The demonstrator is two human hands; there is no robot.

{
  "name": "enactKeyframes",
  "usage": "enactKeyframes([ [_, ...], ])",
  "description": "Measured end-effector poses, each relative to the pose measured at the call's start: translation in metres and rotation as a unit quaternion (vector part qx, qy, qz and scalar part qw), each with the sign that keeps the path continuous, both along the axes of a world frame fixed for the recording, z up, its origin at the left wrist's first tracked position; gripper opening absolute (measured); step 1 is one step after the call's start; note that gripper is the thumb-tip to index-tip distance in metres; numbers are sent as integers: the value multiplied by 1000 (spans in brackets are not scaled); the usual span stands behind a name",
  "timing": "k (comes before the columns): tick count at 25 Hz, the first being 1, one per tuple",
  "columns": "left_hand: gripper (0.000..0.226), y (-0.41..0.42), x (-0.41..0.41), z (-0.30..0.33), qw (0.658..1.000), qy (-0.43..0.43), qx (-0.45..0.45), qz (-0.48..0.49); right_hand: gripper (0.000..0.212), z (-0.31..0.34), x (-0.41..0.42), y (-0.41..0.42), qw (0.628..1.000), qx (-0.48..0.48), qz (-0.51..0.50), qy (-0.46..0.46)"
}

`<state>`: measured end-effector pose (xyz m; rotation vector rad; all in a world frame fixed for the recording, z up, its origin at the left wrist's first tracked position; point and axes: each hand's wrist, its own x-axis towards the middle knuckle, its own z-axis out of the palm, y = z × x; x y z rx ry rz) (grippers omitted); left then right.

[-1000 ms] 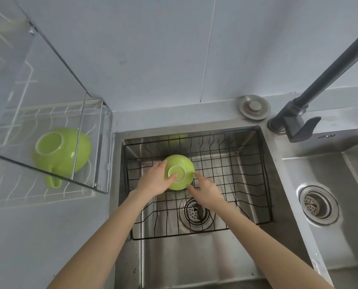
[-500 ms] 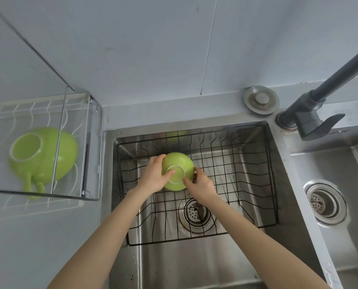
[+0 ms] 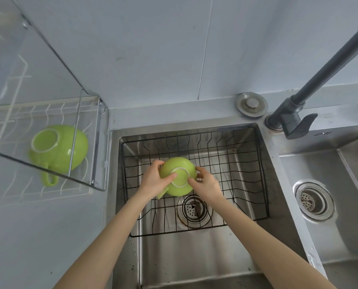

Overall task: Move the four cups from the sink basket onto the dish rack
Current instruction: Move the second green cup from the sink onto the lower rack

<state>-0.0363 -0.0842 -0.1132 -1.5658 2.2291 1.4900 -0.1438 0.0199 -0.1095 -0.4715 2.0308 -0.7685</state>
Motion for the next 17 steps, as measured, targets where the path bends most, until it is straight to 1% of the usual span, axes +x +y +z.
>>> enactKeyframes([
  [4,58,22,18,20,999,23,39,22,52,25,4,19,999,-33,-13,10],
  [7,58,44,34,35,997,46,58,25,53,45,11,40,998,-54,-3,26],
  [9,57,59,43,45,995,62,69,29,48,58,17,54,997,-62,6,45],
  [13,59,81,65,66,988,109,111,0,43,79,30,74,994,-82,11,71],
  [17,60,90,95,82,990,120,71,-37,41,93,51,86,992,-93,6,81],
])
